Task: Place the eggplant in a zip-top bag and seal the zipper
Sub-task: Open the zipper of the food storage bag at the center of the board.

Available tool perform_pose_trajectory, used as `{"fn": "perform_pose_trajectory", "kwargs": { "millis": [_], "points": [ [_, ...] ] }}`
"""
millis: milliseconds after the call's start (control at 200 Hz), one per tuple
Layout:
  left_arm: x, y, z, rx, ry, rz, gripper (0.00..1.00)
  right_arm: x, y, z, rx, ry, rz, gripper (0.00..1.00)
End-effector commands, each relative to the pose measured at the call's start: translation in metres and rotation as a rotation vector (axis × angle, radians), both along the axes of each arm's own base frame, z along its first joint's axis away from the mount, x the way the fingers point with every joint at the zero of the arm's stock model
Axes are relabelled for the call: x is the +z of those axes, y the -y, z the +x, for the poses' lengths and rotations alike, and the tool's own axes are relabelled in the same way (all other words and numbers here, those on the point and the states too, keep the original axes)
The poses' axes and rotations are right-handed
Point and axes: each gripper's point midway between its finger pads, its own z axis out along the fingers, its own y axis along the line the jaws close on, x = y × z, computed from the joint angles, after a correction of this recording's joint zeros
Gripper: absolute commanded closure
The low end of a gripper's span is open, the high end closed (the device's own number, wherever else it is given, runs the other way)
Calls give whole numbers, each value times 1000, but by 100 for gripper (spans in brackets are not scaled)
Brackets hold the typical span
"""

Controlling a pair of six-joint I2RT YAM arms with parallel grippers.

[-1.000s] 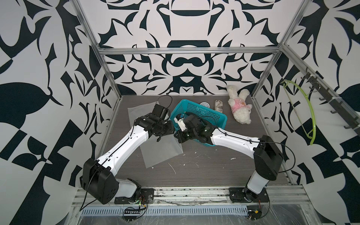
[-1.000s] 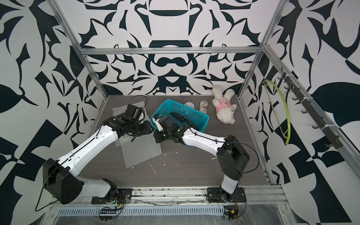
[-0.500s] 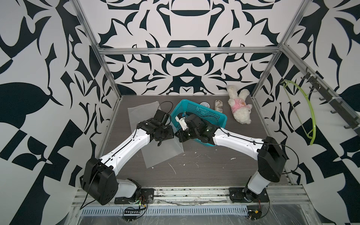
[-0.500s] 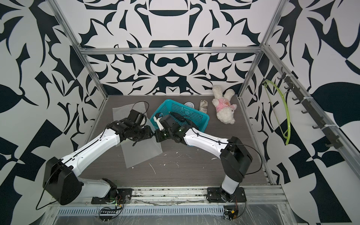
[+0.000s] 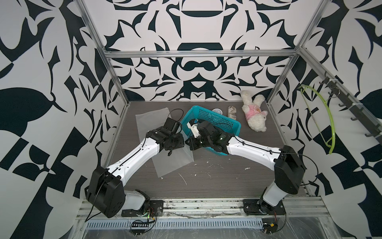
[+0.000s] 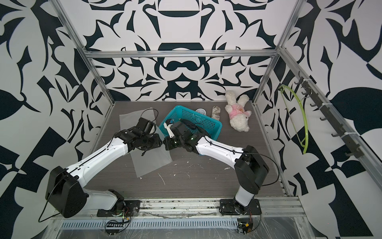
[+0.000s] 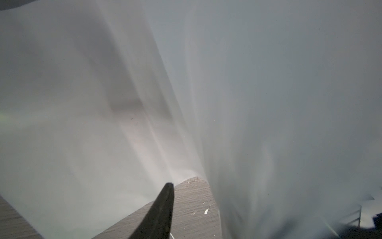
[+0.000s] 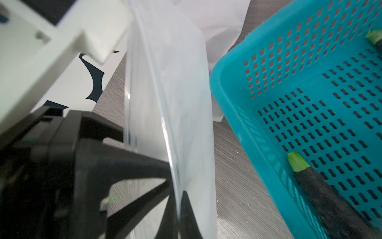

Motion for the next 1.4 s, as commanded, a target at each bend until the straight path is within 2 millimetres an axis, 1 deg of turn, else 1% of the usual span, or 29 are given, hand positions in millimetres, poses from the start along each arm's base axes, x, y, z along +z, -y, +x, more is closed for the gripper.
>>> {"fn": "perform_pose_trajectory", "kwargs": {
  "millis": [0, 80, 125, 210, 300, 375, 440, 530, 625, 695, 760, 885, 1005, 1070, 1155, 1190, 1230, 1280, 1350, 1395],
  "points": [
    [-5, 5, 8, -5, -12, 13, 68, 19, 0, 4, -21, 35, 45, 100],
    [-4, 6, 9, -13, -16, 20, 78, 15, 3, 7, -32, 41, 25, 100],
    [-1, 5, 8, -17, -19, 31, 82, 12, 7, 10, -50, 47, 1, 100],
    [4, 0, 3, -27, -25, 50, 89, 3, 19, 18, -92, 53, -46, 100],
    [10, -5, -4, -36, -35, 65, 100, -5, 32, 30, -142, 46, -87, 100],
    [14, -12, -10, -33, -33, 80, 100, -10, 42, 37, -178, 33, -103, 100],
    [16, -15, -13, -33, -26, 87, 100, -12, 46, 40, -194, 20, -102, 100],
    [17, -28, -20, -19, -34, 130, 100, -15, 46, 38, -191, 3, -112, 100],
    [18, -37, -22, -5, -31, 164, 100, -26, 49, 34, -191, -29, -133, 100],
    [18, -40, -21, 0, -37, 162, 100, -35, 51, 31, -193, -51, -149, 100],
    [15, -36, -19, -13, -51, 154, 100, -37, 49, 29, -181, -66, -141, 100],
    [5, -26, -16, -49, -109, 158, 100, -27, 33, 23, -107, -81, -85, 100],
    [-3, -24, -13, -72, -157, 193, 100, -15, 23, 15, -25, -72, -41, 91],
    [-6, -21, -13, -94, -178, 199, 100, -7, 23, 12, 3, -53, -20, 86],
    [-10, -20, -13, -117, -202, 214, 100, 1, 28, 11, 37, -37, 2, 79],
    [-11, -20, -13, -124, -210, 220, 100, 6, 32, 10, 50, -28, 13, 74],
    [-13, -20, -14, -131, -220, 225, 100, 11, 37, 12, 58, -15, 24, 70],
    [-14, -20, -14, -136, -224, 228, 100, 21, 44, 14, 67, 16, 46, 65],
    [-16, -19, -14, -142, -228, 231, 100, 34, 57, 20, 60, 71, 80, 54],
    [-17, -18, -13, -146, -232, 229, 100, 38, 65, 26, 56, 96, 94, 50]
  ]
}}
